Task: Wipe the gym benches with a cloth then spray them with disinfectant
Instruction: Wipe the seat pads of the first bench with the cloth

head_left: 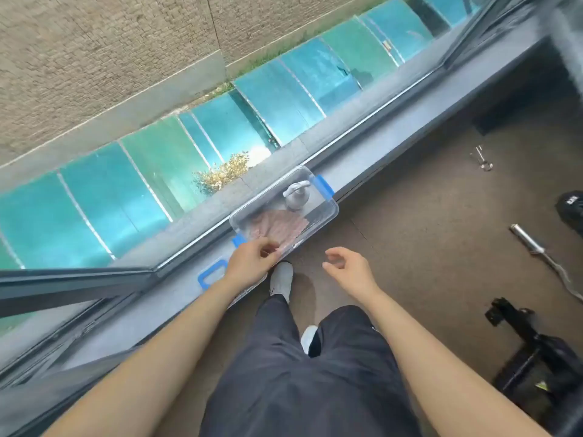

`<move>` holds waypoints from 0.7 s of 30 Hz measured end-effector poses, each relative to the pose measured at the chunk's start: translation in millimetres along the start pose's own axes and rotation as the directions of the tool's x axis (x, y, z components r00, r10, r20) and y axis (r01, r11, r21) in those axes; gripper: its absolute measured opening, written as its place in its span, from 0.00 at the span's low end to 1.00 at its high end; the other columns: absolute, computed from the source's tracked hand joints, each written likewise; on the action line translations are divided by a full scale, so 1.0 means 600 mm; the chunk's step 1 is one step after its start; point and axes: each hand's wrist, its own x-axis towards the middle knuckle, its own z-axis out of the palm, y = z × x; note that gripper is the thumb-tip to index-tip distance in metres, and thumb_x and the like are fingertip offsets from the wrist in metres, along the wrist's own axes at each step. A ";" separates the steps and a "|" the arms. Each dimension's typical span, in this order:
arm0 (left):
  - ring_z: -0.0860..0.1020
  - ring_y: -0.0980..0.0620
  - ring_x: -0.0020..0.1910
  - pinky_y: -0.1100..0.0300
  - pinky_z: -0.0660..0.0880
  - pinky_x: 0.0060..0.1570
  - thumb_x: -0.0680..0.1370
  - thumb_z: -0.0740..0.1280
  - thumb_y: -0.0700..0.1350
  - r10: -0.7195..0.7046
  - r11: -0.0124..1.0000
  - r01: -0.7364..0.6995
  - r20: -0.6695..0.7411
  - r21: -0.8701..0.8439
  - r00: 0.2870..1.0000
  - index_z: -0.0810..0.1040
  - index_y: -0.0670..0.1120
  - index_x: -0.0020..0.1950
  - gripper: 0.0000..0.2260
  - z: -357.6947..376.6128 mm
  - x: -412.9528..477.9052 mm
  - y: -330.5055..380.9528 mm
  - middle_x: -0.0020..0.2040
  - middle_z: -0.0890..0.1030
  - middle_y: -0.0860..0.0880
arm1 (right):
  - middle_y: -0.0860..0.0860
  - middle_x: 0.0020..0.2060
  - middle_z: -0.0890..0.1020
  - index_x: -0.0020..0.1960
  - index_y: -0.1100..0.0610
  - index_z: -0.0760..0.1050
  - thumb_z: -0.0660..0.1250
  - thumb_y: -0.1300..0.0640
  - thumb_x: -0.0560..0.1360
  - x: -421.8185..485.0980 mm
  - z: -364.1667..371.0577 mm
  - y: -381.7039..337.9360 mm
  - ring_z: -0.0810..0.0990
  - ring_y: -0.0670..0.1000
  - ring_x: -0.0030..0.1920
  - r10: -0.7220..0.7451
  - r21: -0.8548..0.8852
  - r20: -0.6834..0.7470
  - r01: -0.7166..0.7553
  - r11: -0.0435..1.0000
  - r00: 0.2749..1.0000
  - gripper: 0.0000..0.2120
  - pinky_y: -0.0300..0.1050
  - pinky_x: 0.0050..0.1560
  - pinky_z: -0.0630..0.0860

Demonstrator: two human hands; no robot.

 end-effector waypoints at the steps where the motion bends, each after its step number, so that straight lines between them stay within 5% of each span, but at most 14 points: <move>1: 0.83 0.55 0.50 0.56 0.78 0.53 0.78 0.69 0.52 0.001 0.999 -0.002 0.013 0.050 1.000 0.83 0.52 0.59 0.12 -0.006 0.034 -0.005 0.53 0.86 0.55 | 0.50 0.59 0.82 0.66 0.54 0.78 0.72 0.56 0.77 0.025 0.005 -0.002 0.79 0.48 0.51 0.005 0.011 -0.028 -0.005 1.000 1.000 0.17 0.43 0.57 0.75; 8: 0.81 0.48 0.57 0.54 0.75 0.55 0.78 0.67 0.48 -0.073 0.967 0.032 0.150 0.254 0.986 0.79 0.48 0.66 0.17 0.013 0.216 -0.053 0.61 0.82 0.50 | 0.52 0.79 0.63 0.80 0.53 0.60 0.75 0.51 0.76 0.172 0.059 0.022 0.64 0.54 0.77 0.032 -0.099 -0.115 -0.044 0.994 0.993 0.38 0.53 0.76 0.65; 15: 0.63 0.33 0.76 0.42 0.64 0.74 0.78 0.70 0.47 -0.063 0.882 -0.040 0.201 0.470 0.978 0.60 0.44 0.81 0.34 0.088 0.320 -0.115 0.81 0.59 0.39 | 0.42 0.82 0.49 0.83 0.49 0.51 0.76 0.49 0.74 0.204 0.121 0.081 0.58 0.51 0.80 -0.006 -0.099 -0.198 -0.014 0.995 0.980 0.47 0.55 0.75 0.67; 18: 0.66 0.34 0.72 0.41 0.68 0.69 0.79 0.70 0.47 -0.147 0.860 0.034 0.185 0.509 0.972 0.56 0.46 0.81 0.35 0.108 0.341 -0.120 0.77 0.64 0.39 | 0.38 0.81 0.42 0.83 0.48 0.46 0.77 0.50 0.74 0.205 0.135 0.092 0.59 0.51 0.80 -0.021 -0.101 -0.191 0.002 0.995 0.981 0.50 0.54 0.74 0.67; 21: 0.77 0.37 0.58 0.47 0.75 0.50 0.79 0.65 0.45 -0.173 0.862 0.076 0.151 0.501 0.973 0.74 0.45 0.65 0.15 0.108 0.347 -0.120 0.58 0.80 0.41 | 0.38 0.81 0.41 0.83 0.48 0.46 0.77 0.51 0.74 0.205 0.138 0.092 0.60 0.52 0.79 -0.023 -0.104 -0.187 0.004 0.995 0.982 0.50 0.50 0.72 0.68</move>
